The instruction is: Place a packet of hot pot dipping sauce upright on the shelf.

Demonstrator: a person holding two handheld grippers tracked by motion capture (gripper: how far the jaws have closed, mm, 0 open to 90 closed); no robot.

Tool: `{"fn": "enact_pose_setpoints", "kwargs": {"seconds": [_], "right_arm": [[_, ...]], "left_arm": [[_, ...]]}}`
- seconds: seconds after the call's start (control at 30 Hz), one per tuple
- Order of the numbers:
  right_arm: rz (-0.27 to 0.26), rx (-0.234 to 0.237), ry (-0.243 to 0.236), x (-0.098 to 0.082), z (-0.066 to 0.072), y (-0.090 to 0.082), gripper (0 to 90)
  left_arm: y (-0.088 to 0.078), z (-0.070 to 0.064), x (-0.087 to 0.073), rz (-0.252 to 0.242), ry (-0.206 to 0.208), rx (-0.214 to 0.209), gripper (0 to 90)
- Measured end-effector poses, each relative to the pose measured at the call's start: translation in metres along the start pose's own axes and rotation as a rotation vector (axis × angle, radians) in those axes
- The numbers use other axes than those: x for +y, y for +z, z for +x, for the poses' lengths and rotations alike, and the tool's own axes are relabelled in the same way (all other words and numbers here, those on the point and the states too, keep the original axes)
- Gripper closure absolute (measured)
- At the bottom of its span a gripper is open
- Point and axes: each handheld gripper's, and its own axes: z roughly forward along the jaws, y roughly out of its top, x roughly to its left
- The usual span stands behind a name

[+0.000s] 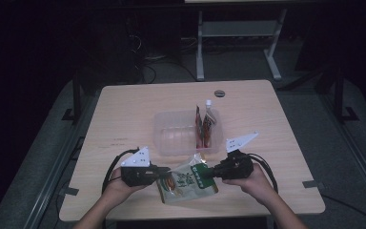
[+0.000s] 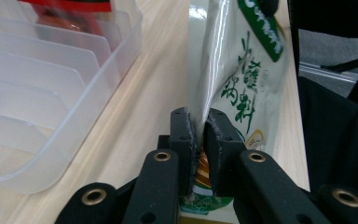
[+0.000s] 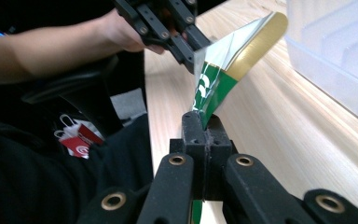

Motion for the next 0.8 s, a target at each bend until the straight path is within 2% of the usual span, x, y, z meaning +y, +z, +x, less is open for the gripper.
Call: {"fn": "enact_pose_setpoints", "kwargs": {"seconds": [0.07, 0.17, 0.27, 0.37, 0.63, 0.8], "right_arm": [[-0.013, 0.022, -0.002, 0.001, 0.001, 0.0, 90.0], [-0.021, 0.03, -0.011, 0.004, 0.004, 0.0, 90.0], [-0.046, 0.036, -0.02, 0.008, 0.007, 0.0, 90.0], [-0.073, 0.058, -0.018, 0.011, 0.008, -0.003, 90.0], [-0.147, 0.086, -0.032, 0.021, 0.012, -0.006, 90.0], [-0.161, 0.074, -0.065, 0.032, 0.016, -0.006, 90.0]], "left_arm": [[-0.001, 0.001, 0.001, -0.015, -0.007, 0.012, 78.3], [-0.004, 0.004, 0.002, -0.037, -0.022, 0.026, 71.4], [-0.006, 0.005, 0.001, -0.042, -0.036, 0.049, 57.8], [-0.008, 0.006, 0.0, -0.047, -0.041, 0.056, 49.0], [-0.014, 0.006, -0.005, -0.036, -0.045, 0.056, 43.5], [-0.017, 0.008, -0.011, -0.014, -0.07, 0.045, 39.6]]}}
